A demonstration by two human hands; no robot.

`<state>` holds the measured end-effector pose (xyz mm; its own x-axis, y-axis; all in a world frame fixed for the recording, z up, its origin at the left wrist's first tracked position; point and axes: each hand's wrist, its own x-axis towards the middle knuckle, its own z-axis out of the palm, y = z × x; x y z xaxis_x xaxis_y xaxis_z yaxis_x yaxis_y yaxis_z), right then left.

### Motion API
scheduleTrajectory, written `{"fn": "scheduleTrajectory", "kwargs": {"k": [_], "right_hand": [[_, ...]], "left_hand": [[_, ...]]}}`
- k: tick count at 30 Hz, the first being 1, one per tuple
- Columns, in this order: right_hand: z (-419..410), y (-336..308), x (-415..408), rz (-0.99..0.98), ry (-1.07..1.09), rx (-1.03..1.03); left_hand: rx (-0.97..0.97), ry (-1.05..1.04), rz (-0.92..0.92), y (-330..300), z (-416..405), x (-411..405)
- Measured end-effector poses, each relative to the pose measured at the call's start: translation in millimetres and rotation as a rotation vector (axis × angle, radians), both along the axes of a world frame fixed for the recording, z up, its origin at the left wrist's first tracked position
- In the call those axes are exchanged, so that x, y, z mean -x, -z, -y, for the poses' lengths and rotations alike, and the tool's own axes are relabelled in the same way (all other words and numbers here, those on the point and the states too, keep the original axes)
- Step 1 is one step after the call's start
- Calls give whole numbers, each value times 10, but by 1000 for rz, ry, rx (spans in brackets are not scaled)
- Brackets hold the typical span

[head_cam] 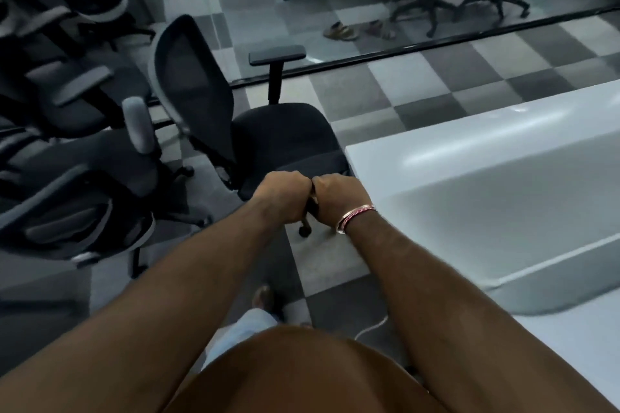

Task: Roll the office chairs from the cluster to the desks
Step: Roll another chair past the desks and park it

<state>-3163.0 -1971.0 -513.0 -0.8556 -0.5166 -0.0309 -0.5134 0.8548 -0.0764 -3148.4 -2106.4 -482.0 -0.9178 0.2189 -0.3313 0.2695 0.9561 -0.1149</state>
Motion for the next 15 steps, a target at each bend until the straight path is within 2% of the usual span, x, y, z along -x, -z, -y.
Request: {"fn": "scheduleTrajectory", "kwargs": {"k": [9,15], "right_hand": [[333,113,1781,25,151,-43],[547,34,2554,55,233,-59]], "left_hand": [[-95,151,35,167,358,2034],[-107,238,51,150,556,2939]]}}
